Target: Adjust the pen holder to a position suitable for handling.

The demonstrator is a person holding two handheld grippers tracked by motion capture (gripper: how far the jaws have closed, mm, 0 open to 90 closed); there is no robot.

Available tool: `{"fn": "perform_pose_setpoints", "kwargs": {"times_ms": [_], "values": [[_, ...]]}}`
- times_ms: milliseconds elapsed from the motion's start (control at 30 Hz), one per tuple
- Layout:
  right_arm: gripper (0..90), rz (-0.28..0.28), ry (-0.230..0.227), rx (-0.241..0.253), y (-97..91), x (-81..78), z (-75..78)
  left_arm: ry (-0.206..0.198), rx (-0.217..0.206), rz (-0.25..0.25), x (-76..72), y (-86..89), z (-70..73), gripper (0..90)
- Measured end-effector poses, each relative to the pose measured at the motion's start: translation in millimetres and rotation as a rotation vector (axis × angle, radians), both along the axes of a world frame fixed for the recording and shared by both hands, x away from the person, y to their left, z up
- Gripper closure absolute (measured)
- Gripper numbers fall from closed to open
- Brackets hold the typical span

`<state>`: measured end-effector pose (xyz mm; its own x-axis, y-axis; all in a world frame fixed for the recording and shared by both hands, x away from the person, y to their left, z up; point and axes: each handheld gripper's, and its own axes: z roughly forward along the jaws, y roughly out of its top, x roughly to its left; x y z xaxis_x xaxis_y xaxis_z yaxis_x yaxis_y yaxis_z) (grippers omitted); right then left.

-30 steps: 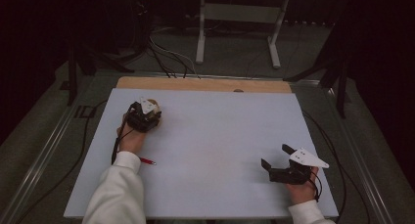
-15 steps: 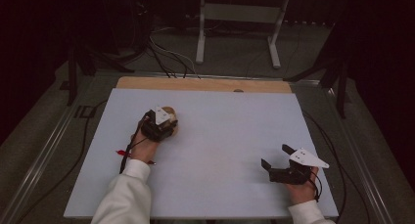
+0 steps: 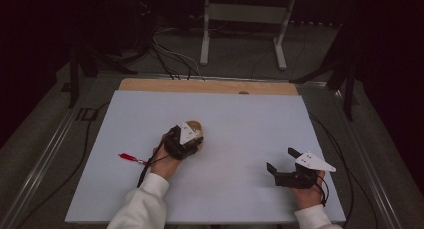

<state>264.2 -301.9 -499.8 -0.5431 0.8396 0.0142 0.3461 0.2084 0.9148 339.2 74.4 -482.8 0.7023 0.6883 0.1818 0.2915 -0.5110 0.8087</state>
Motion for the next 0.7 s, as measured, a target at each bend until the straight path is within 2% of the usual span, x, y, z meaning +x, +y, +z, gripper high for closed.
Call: {"fn": "perform_pose_setpoints", "kwargs": {"times_ms": [67, 200, 300, 367, 500, 700], "values": [[1.6, 0.001, 0.001, -0.001, -0.1, 0.0, 0.0, 0.006, -0.015, -0.031, -6.2, -9.7, 0.3, 64.1], [1.7, 0.002, -0.001, 0.0, -0.1, -0.1, 0.0, -0.003, 0.003, -0.089, -17.8, -25.2, 0.1, 64.1], [1.7, 0.004, -0.003, 0.001, -0.1, -0.3, 0.2, -0.009, 0.013, -0.117, -24.0, -30.5, -0.6, 64.0], [1.7, 0.004, -0.002, 0.0, 0.0, -0.3, 0.2, -0.017, 0.023, -0.125, -26.0, -31.1, -1.7, 63.9], [1.7, 0.005, -0.001, 0.002, 0.5, -0.5, 0.2, -0.009, 0.009, -0.129, -25.3, -27.9, -1.7, 63.7], [1.7, 0.003, 0.0, 0.004, -0.2, -0.6, 0.3, 0.0, 0.015, -0.162, -23.8, -22.3, 0.6, 63.5]]}}
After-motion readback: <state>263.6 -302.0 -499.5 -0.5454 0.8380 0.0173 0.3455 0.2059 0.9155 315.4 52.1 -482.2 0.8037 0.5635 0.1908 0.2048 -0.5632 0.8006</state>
